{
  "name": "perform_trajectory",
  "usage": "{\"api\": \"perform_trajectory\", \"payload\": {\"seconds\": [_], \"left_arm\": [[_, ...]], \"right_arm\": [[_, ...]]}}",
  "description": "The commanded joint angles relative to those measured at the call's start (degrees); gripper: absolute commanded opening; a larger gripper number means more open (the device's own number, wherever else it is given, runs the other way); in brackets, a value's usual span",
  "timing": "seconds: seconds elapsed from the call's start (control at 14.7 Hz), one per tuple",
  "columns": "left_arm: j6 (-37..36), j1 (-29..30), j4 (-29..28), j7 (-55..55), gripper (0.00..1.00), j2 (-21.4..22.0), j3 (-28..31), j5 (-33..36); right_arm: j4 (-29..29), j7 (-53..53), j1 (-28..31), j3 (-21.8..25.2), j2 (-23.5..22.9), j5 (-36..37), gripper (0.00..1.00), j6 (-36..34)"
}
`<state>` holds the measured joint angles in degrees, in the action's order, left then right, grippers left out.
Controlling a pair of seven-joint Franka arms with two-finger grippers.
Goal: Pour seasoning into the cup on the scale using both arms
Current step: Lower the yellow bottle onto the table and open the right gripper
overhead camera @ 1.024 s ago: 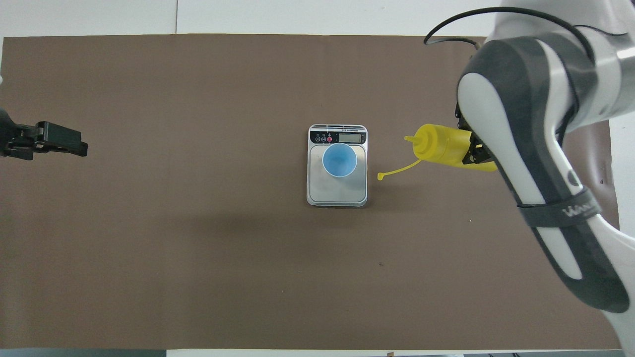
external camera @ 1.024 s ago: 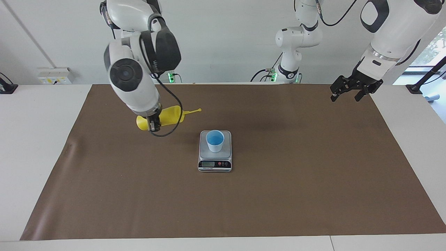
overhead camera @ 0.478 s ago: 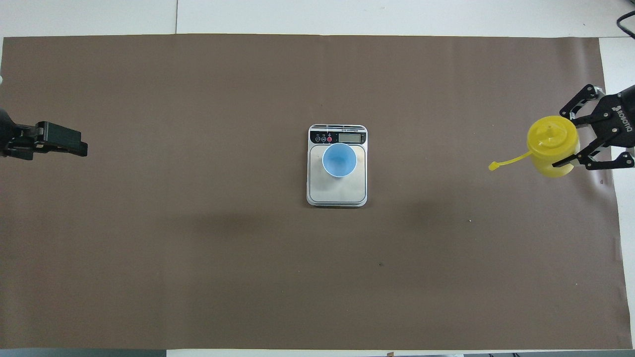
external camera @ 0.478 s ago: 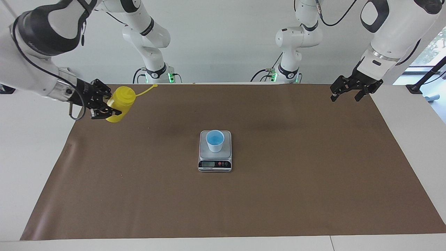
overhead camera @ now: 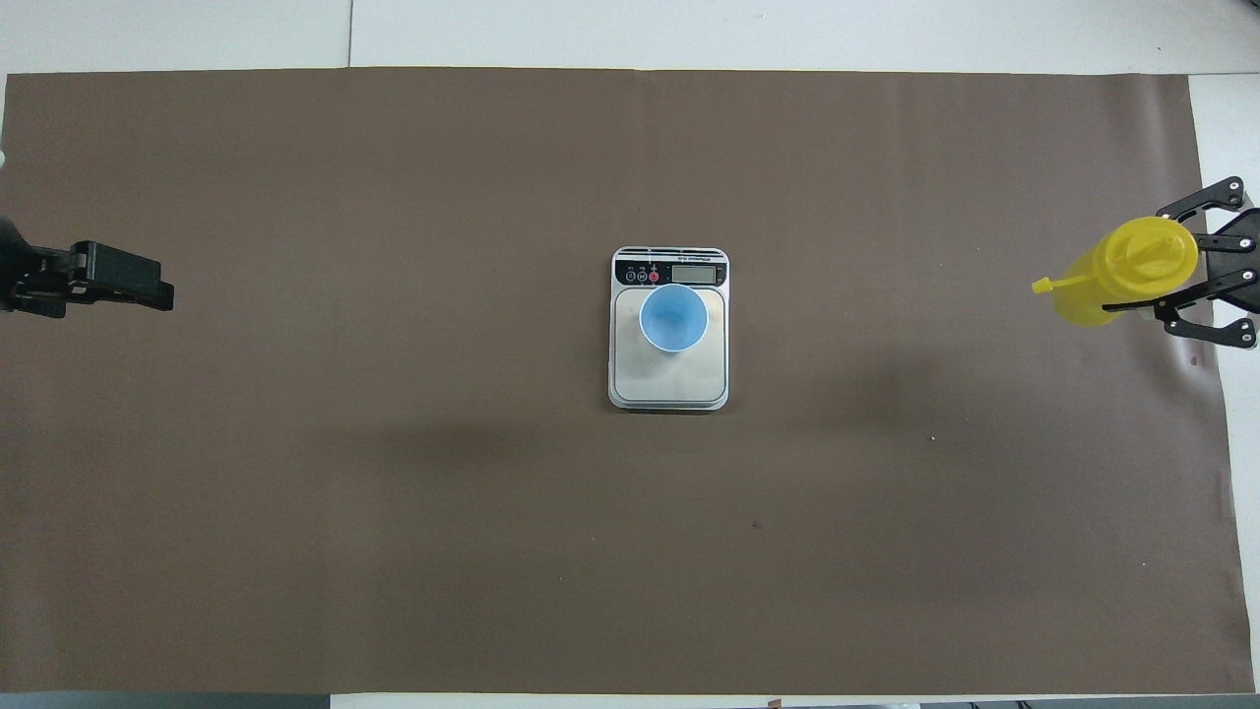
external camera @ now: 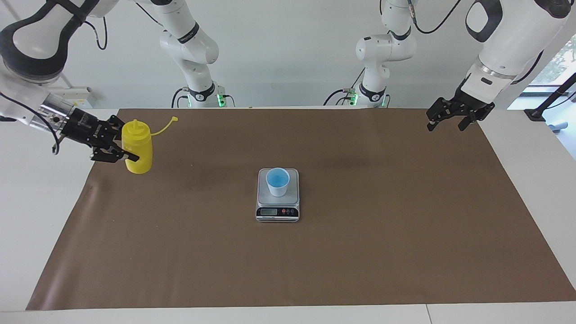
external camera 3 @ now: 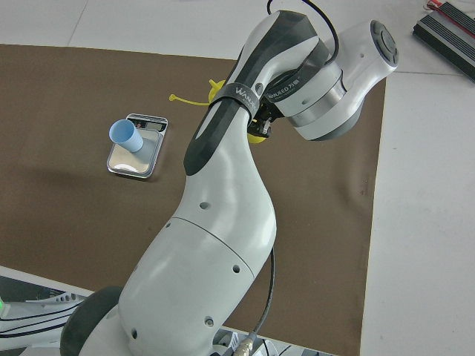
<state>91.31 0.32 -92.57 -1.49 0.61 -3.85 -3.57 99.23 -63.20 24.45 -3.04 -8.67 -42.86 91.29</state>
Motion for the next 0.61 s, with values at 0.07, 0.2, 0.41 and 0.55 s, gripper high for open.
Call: {"api": "perform_trajectory", "payload": {"seconds": [0.07,0.2,0.41,0.55], "left_arm": [[-0.4,0.6,-1.0,0.3,1.00,1.2,-0.2,-0.6],[-0.5,0.6,-1.0,0.3,1.00,1.2,-0.2,-0.6],[-0.5,0.6,-0.9,0.3,1.00,1.2,-0.1,-0.6],[-0.1,0.5,-0.9,0.3,1.00,1.2,-0.2,-0.6]], "right_arm": [[8.9,2.5,0.9,-0.7,2.2,-7.8,0.00,6.7],[11.9,3.5,1.3,-0.7,1.8,-11.8,0.00,8.4],[13.1,5.4,1.8,-0.7,-2.6,-17.7,0.00,9.8],[16.4,13.4,2.7,-0.7,-4.9,-23.0,0.00,9.8]]}}
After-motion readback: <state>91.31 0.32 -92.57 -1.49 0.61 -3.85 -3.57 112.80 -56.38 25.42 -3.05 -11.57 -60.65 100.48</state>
